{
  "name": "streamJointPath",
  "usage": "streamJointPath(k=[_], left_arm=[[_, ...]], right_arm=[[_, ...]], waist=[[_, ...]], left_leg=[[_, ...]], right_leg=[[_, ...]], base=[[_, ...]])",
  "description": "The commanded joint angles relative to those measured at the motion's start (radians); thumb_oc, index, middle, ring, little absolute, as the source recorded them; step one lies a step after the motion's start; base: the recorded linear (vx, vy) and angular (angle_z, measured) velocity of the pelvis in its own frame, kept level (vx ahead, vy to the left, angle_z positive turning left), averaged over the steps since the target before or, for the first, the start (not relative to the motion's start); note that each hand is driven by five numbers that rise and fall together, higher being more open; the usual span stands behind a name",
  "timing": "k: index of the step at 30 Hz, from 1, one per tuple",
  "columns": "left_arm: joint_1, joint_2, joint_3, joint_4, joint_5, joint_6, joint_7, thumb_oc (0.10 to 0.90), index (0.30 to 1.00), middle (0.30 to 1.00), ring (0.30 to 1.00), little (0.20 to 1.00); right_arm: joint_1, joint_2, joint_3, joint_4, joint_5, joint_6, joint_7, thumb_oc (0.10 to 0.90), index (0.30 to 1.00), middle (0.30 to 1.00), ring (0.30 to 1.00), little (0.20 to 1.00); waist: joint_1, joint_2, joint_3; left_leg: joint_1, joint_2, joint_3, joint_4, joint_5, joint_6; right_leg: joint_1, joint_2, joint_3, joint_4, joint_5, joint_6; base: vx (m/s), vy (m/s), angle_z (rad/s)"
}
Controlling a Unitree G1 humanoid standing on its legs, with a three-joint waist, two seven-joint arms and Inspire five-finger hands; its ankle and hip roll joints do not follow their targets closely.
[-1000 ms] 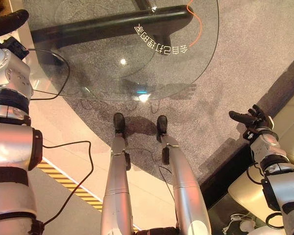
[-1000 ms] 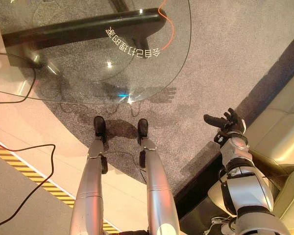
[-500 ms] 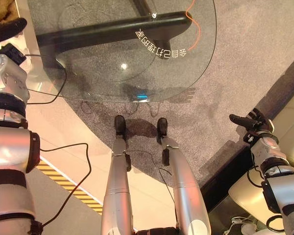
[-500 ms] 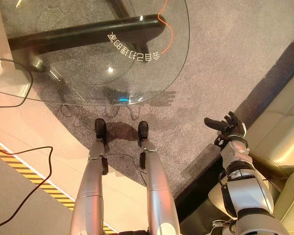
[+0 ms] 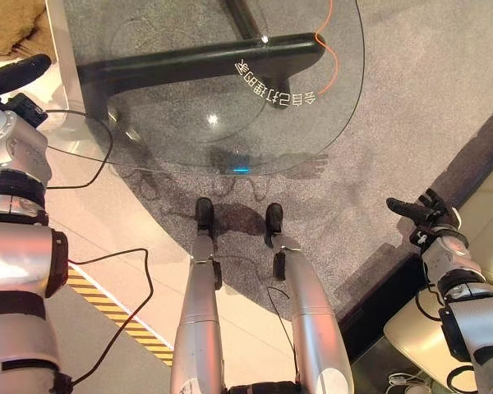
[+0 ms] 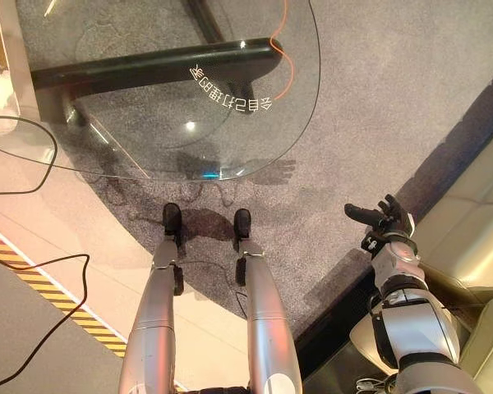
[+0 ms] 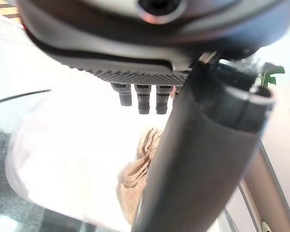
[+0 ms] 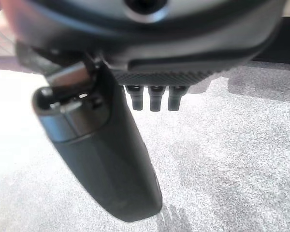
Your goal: Wipe the table with a cloth and put it in the basket.
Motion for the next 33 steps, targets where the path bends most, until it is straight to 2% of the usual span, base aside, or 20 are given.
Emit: streamJointPath(k=[1, 6, 15, 18, 22, 27, 33], left_arm=[[0.008, 0.072, 0.047, 0.006, -0.007, -0.056, 0.005, 0.800, 0.900, 0.900, 0.900, 0.900], [0.039, 0.079, 0.067, -0.007, -0.020, -0.072, 0.000, 0.800, 0.900, 0.900, 0.900, 0.900], [0.105, 0.091, 0.111, -0.058, 0.042, -0.150, 0.071, 0.800, 0.900, 0.900, 0.900, 0.900], [0.132, 0.094, 0.129, -0.078, 0.055, -0.190, 0.094, 0.800, 0.900, 0.900, 0.900, 0.900], [0.190, 0.085, 0.170, -0.124, 0.085, -0.277, 0.128, 0.800, 0.900, 0.900, 0.900, 0.900], [0.288, 0.066, 0.226, -0.192, 0.129, -0.334, 0.155, 0.800, 0.900, 0.900, 0.900, 0.900], [0.453, 0.004, 0.300, -0.259, 0.191, -0.317, 0.136, 0.800, 0.900, 0.900, 0.900, 0.900]], right_arm=[[0.077, -0.142, -0.040, 0.048, 0.009, -0.055, 0.007, 0.800, 0.900, 0.900, 0.900, 0.900], [0.093, -0.140, -0.047, 0.042, 0.004, -0.065, 0.004, 0.800, 0.900, 0.900, 0.900, 0.900], [0.129, -0.130, -0.063, 0.037, 0.011, -0.066, -0.003, 0.800, 0.900, 0.900, 0.900, 0.900], [0.149, -0.119, -0.065, 0.029, 0.014, -0.073, -0.010, 0.800, 0.900, 0.900, 0.900, 0.900], [0.188, -0.101, -0.080, 0.019, 0.015, -0.086, -0.020, 0.800, 0.900, 0.900, 0.900, 0.900], [0.251, -0.068, -0.100, -0.005, 0.005, -0.095, -0.041, 0.800, 0.900, 0.900, 0.900, 0.900], [0.321, -0.030, -0.129, -0.020, -0.056, -0.083, -0.074, 0.800, 0.900, 0.900, 0.900, 0.900]], waist=[[-0.019, 0.052, -0.024], [-0.018, 0.057, -0.024], [-0.006, 0.060, -0.024], [-0.003, 0.061, -0.026], [0.004, 0.061, -0.036], [0.014, 0.060, -0.064], [0.030, 0.072, -0.118]], left_leg=[[0.010, -0.016, 0.010, 0.139, -0.138, 0.031], [0.016, -0.018, 0.012, 0.136, -0.134, 0.032], [0.032, -0.022, 0.010, 0.132, -0.134, 0.031], [0.044, -0.024, 0.011, 0.124, -0.131, 0.030], [0.069, -0.030, 0.011, 0.102, -0.125, 0.027], [0.125, -0.039, 0.016, 0.053, -0.115, 0.021], [0.222, -0.059, 0.027, -0.036, -0.102, 0.018]], right_leg=[[0.096, 0.017, 0.024, -0.087, -0.045, 0.048], [0.100, 0.018, 0.024, -0.089, -0.043, 0.047], [0.118, 0.016, 0.024, -0.094, -0.043, 0.047], [0.129, 0.015, 0.024, -0.102, -0.040, 0.049], [0.153, 0.012, 0.022, -0.121, -0.035, 0.052], [0.207, 0.004, 0.016, -0.163, -0.025, 0.061], [0.306, -0.015, 0.000, -0.231, -0.015, 0.069]], base=[[0.00, 0.000, 0.00], [0.00, 0.000, 0.00], [0.00, 0.000, 0.00], [0.00, 0.000, 0.00], [0.00, 0.000, 0.00], [0.01, -0.006, 0.00], [0.04, 0.014, 0.05]])
